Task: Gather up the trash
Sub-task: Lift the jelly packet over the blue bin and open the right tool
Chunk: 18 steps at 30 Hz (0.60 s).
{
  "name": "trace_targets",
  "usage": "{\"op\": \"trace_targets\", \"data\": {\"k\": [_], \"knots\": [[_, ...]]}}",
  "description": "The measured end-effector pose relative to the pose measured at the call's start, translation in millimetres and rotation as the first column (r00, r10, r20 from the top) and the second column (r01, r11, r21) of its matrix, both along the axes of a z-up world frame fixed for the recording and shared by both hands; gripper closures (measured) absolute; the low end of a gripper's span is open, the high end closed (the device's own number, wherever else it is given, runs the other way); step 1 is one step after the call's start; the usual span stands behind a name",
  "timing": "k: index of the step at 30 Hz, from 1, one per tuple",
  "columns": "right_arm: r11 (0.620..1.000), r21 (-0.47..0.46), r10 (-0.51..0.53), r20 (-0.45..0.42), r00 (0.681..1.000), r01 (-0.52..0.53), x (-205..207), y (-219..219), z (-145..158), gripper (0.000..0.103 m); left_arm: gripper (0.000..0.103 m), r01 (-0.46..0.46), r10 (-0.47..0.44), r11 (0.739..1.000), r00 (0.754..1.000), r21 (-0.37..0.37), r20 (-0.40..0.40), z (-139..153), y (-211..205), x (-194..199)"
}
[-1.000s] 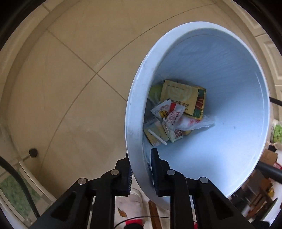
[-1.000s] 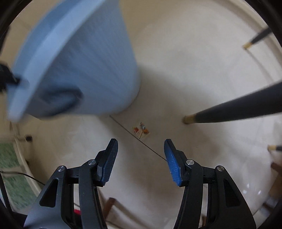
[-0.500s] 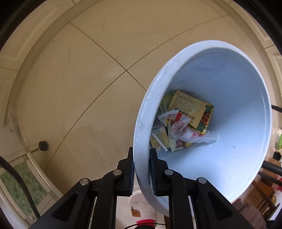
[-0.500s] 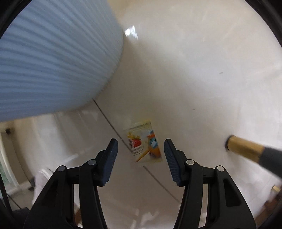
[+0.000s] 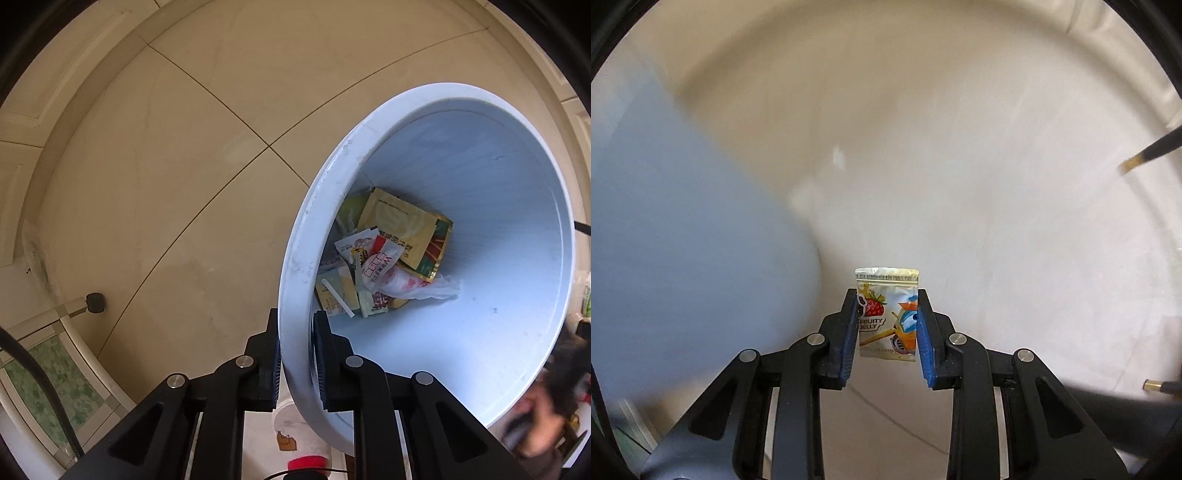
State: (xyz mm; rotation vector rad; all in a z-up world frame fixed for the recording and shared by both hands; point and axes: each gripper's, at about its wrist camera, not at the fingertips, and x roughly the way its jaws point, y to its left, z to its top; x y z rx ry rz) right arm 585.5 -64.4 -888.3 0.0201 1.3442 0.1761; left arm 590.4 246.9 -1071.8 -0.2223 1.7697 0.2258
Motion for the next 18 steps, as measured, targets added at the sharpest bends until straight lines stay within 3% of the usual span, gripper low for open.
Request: {"op": "trace_targets", "data": {"k": [3, 5, 7, 10, 15, 17, 18], "knots": [[0.998, 0.042, -0.054, 0.175, 0.983, 0.047, 13, 4, 81, 0.075, 0.091, -0.002, 0.002, 1.0, 1.0, 0.0, 0.008, -12, -7, -1], [0.995, 0.095, -0.039, 0.254, 0.966, 0.015, 16, 19, 127, 0.075, 0.091, -0.003, 0.003, 1.0, 1.0, -0.001, 0.019, -32, -17, -5], [0.989, 0.138, 0.008, 0.281, 0.96, -0.049, 15, 39, 153, 0.075, 0.091, -0.004, 0.004, 1.0, 1.0, 0.001, 0.025, -45, -22, -13], [0.97, 0.198, 0.088, 0.265, 0.96, -0.144, 6, 67, 169, 0.075, 0.091, -0.005, 0.005, 1.0, 1.0, -0.003, 0.022, -65, -33, -14], [0.949, 0.221, 0.182, 0.195, 0.964, -0.225, -8, 99, 165, 0.075, 0.09, 0.005, -0.005, 1.0, 0.999, -0.009, 0.039, -107, -64, -19], [0.949, 0.211, 0.198, 0.187, 0.962, -0.236, -4, 95, 162, 0.053, 0.089, 0.015, -0.015, 1.0, 0.998, 0.001, 0.061, -116, -73, -14], [0.945, 0.215, 0.205, 0.192, 0.96, -0.245, 1, 100, 165, 0.048, 0.084, 0.024, -0.025, 1.0, 0.996, 0.011, 0.082, -125, -82, -12]]}}
